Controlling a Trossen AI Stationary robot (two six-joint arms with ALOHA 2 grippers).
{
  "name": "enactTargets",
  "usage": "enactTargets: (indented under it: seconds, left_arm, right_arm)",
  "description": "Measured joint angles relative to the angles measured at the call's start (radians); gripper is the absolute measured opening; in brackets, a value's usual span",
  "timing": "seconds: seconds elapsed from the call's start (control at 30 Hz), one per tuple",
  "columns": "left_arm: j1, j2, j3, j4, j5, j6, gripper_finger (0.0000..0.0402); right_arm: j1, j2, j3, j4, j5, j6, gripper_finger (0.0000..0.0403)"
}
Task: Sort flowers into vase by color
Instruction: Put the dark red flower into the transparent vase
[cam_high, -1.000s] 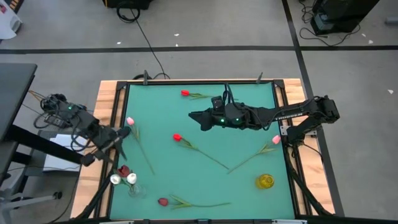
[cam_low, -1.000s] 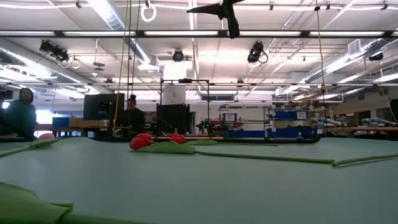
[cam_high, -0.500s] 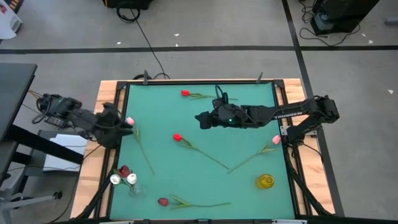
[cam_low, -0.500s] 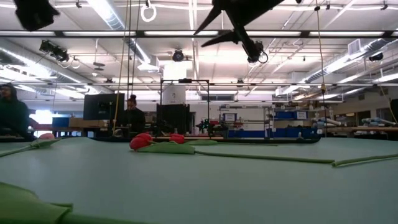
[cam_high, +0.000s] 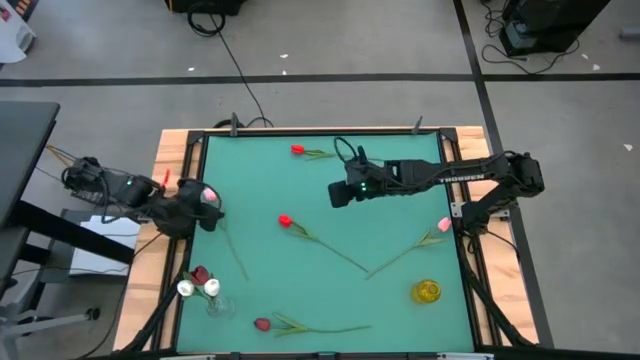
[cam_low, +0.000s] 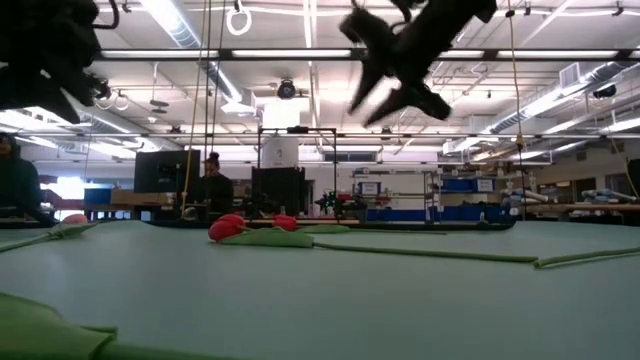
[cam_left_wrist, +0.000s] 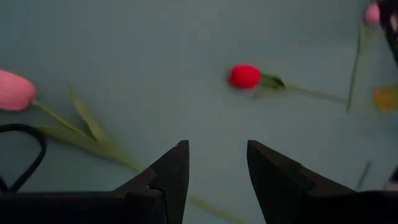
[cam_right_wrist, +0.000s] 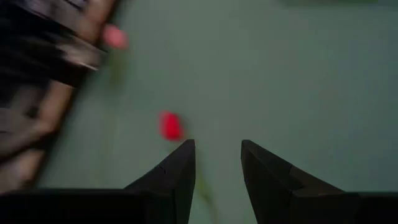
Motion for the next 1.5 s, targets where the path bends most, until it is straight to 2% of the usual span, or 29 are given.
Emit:
enactTargets:
  seconds: [0.13, 0.23, 0.43, 0.6, 0.9, 1.1, 1.27, 1.33, 1.5]
  left_arm:
    - [0.042, 0.066, 0.0, -0.003, -0.038, -0.072, 0.0167]
    - [0.082, 0.124, -0.001, 0.009, -0.039, -0.131, 0.0167]
    - [0.156, 0.25, -0.003, 0.158, 0.045, -0.174, 0.0166]
    - [0.187, 0.37, -0.003, 0.216, 0.121, -0.215, 0.0166]
    - [0.186, 0.526, -0.003, 0.224, 0.16, -0.423, 0.0166]
    - [0.185, 0.611, -0.003, 0.234, 0.153, -0.474, 0.0166]
    - [0.186, 0.698, -0.004, 0.251, 0.151, -0.511, 0.0166]
    - [0.186, 0.709, -0.004, 0.316, 0.175, -0.476, 0.0166]
    - [0.176, 0.708, 0.0, 0.651, 0.183, -0.02, 0.0146]
  right_arm:
    - [-0.024, 0.0, 0.0, -0.163, -0.006, -0.049, 0.0139]
    - [-0.041, 0.0, 0.0, -0.217, -0.01, -0.114, 0.0139]
    - [-0.084, 0.0, 0.0, -0.224, -0.082, -0.328, 0.0139]
    - [-0.137, 0.0, 0.0, -0.259, -0.1, -0.372, 0.0139]
    - [-0.263, 0.0, 0.0, -0.276, -0.267, -0.565, 0.0139]
    - [-0.319, 0.0, -0.006, -0.304, -0.364, -0.691, 0.0139]
    - [-0.338, 0.0, -0.079, -0.308, -0.48, -0.733, 0.0139]
    - [-0.337, 0.0, -0.122, -0.297, -0.506, -0.734, 0.0139]
    - [-0.304, 0.0, -0.236, -0.237, -0.602, -0.754, 0.0139]
